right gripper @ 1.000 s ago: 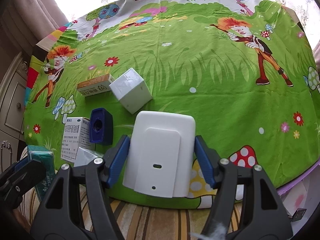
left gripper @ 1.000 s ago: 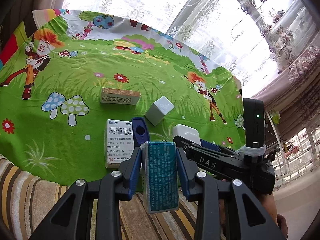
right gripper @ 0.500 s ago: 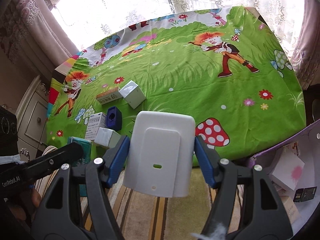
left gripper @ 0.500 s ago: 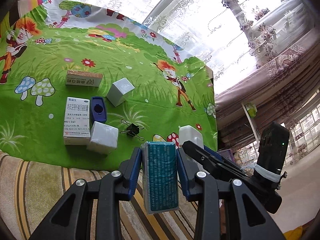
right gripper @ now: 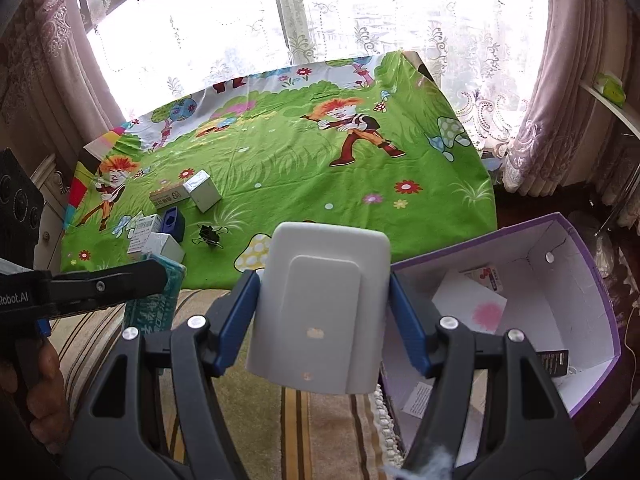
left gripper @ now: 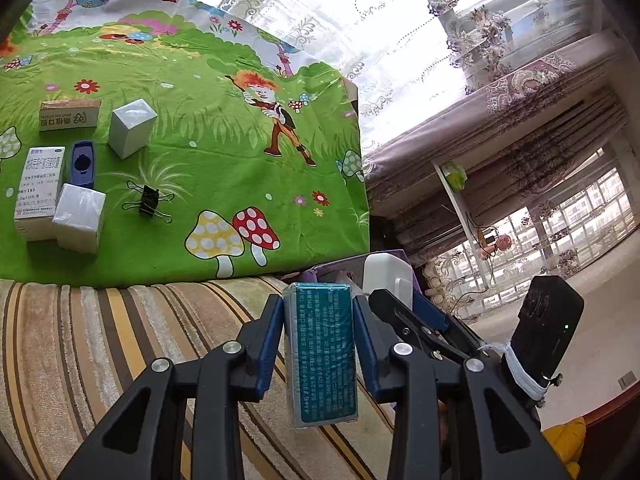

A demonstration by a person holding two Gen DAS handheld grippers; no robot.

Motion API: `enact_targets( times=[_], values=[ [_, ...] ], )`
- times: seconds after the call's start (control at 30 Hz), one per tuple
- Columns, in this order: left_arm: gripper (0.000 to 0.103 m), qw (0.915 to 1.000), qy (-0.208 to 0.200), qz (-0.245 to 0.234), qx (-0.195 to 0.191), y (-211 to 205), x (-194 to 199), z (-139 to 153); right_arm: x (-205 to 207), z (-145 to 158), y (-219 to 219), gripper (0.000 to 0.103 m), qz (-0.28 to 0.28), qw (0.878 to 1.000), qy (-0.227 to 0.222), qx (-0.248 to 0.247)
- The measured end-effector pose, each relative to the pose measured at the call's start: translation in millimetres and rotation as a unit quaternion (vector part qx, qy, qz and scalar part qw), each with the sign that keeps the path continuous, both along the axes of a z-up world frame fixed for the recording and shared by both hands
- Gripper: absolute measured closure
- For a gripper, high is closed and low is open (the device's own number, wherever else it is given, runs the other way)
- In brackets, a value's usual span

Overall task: Organize rigid objects
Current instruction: 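Carry the teal box and white holder into the purple box, open both tools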

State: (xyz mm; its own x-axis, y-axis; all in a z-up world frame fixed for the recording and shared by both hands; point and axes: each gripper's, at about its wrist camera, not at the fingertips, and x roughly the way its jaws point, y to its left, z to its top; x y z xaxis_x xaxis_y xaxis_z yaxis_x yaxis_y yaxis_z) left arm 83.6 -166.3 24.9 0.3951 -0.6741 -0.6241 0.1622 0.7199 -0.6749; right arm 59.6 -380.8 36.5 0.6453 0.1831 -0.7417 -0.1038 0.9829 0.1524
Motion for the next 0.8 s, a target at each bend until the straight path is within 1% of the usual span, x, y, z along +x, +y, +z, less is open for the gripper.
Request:
enact_targets(
  times=[0.17,0.37,0.47,0.53,0.6,0.67,0.73,0.8],
  values=[
    [0.067,0.9994,0.006,-0.035,-0.008,-28.3,-3.6,0.9,-15.5,2.6,-25.3,0.034,-0.034,0.998,-0.014,-0.043],
    [0.067,0.9966,0.019,-0.078,-0.014,-66.3,-6.0,-2.1,-38.4,10.2,-59.7,0.034,-0.083,0.993,-0.029,-0.080],
    [0.066,0.9947,0.008,-0.103,-0.008,-84.8,-9.5,0.9,-46.2,16.0,-72.8,0.033,-0.102,0.990,-0.039,-0.088],
    [0.065,0.9930,-0.003,-0.118,0.006,-94.2,-12.5,4.6,-50.1,19.6,-77.6,0.033,-0.111,0.988,-0.048,-0.093],
    [0.058,0.9913,-0.014,-0.129,0.021,-100.1,-15.5,8.4,-51.7,22.4,-80.8,0.033,-0.118,0.987,-0.054,-0.094],
    [0.046,0.9904,-0.022,-0.133,0.028,-101.2,-16.9,11.0,-52.9,24.7,-81.9,0.029,-0.121,0.987,-0.059,-0.090],
    [0.043,0.9896,-0.034,-0.134,0.039,-100.3,-18.8,15.5,-53.9,27.0,-80.8,0.022,-0.123,0.986,-0.065,-0.090],
    [0.043,0.9879,-0.058,-0.129,0.063,-99.2,-22.3,23.1,-56.4,30.2,-77.8,0.018,-0.125,0.985,-0.076,-0.095]
  ],
)
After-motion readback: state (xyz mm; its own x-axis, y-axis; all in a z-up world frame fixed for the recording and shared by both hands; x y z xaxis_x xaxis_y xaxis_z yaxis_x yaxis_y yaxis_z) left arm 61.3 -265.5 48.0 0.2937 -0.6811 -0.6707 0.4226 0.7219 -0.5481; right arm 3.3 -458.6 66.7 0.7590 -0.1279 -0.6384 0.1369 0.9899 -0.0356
